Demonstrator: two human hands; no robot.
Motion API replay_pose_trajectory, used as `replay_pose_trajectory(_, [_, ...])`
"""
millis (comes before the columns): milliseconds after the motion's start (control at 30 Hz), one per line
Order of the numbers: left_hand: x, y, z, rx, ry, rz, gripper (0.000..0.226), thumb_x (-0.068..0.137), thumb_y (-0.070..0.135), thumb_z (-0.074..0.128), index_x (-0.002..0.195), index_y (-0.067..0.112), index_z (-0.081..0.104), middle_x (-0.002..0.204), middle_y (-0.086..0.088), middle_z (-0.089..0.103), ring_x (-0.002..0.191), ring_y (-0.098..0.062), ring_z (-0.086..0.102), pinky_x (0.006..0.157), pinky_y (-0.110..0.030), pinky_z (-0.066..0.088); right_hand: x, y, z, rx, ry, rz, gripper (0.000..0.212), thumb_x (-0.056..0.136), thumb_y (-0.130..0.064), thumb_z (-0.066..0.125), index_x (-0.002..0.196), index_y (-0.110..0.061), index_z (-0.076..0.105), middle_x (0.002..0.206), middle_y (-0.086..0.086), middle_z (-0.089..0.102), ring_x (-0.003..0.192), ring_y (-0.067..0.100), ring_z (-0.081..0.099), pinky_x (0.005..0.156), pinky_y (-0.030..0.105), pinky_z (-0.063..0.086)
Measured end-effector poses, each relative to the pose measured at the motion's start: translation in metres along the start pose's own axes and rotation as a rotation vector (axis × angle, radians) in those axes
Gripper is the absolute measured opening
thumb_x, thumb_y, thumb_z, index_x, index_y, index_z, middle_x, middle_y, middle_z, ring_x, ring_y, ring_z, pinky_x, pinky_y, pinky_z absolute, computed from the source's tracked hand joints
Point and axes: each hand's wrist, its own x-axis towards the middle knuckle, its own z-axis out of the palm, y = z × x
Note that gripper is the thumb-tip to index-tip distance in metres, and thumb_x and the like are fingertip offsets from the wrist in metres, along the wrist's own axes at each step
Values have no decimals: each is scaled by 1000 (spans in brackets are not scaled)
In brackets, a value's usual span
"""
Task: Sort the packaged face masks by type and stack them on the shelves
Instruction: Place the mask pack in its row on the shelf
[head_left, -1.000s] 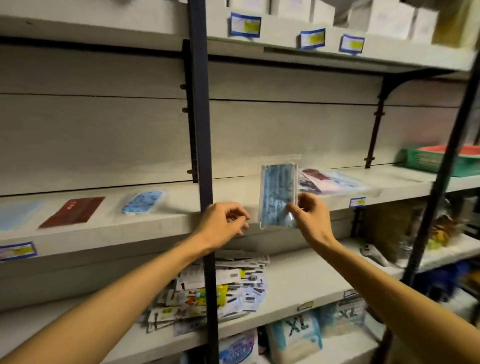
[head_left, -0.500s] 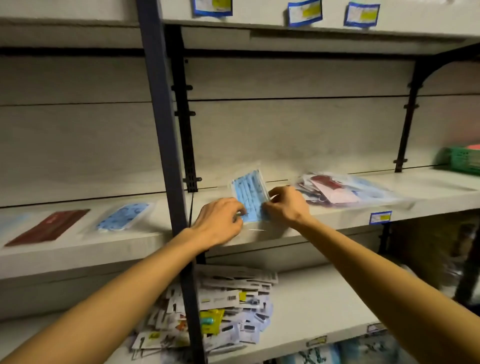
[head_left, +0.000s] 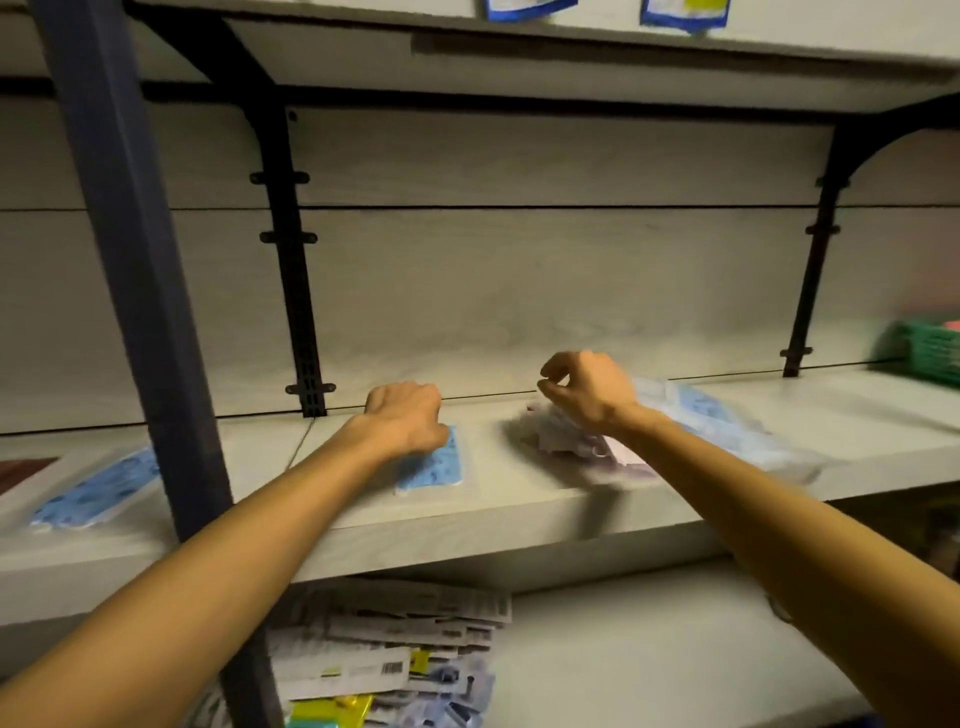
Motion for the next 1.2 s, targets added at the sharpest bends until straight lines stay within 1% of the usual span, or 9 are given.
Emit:
replay_pose_trajectory(167, [32,61,8,-119,79,104,22,85,32,61,101,25,73,108,-4,73,100,-31,66,73,-30,42,15,81,-36,-40,5,132,31,91,-27,65,119,-16,71,119,7,73,107,30,66,90,37,54])
replay_pose_trajectory(333, [61,128,13,-241,253,164,19,89,33,57,100,27,70,108,-1,70,99,-29,65,72,-30,40,24,165,-56,-122,-156,301,66,86,-58,68,130,-9,60,129,14,65,114,33,61,97,40,51])
replay_pose_trajectory(533, [103,192,11,-282,297,238,29,97,42,52,115,24,65,126,5,56,117,-20,55,83,-31,40,40,235,-71,-66,-221,324,76,85,-77,52,94,-4,68,97,16,70,79,26,60,63,32,41])
replay_pose_trajectory(633, [121,215,11,-251,209,281,38,97,47,52,126,23,60,134,5,56,124,-21,53,92,-32,43,46,259,-74,-1,-326,343,71,78,-80,59,89,-10,68,90,9,66,76,22,59,66,32,45])
replay_pose_trajectory(733, [137,230,15,-213,6,329,48,98,49,54,140,24,53,144,4,54,131,-22,52,102,-35,44,52,277,-70,-4,-390,315,86,76,-75,65,128,-6,59,124,10,63,105,27,60,94,39,51])
replay_pose_trajectory(833, [144,235,19,-262,-126,315,52,99,49,55,146,27,49,148,6,55,131,-20,53,108,-36,43,55,291,-64,46,-324,221,77,73,-69,75,122,-11,62,118,5,67,101,24,63,90,38,53])
replay_pose_trajectory(967, [148,237,16,-289,-27,282,50,92,52,65,137,32,58,132,8,67,120,-16,63,102,-35,49,56,306,-54,367,-155,232,54,73,-33,89,116,-13,61,107,2,68,93,20,65,81,30,50])
replay_pose_trajectory(1067, [147,235,9,-203,141,269,38,90,52,65,124,34,66,121,5,72,114,-21,65,95,-36,51,57,312,-49,791,8,338,37,80,4,72,116,1,64,108,16,72,97,34,70,91,48,58])
replay_pose_trajectory(1200, [146,220,2,-249,329,88,30,88,51,57,98,26,71,99,-1,75,94,-30,66,78,-36,51,66,307,-68,1185,183,480,21,77,9,51,86,-1,67,70,8,68,58,21,63,53,29,55])
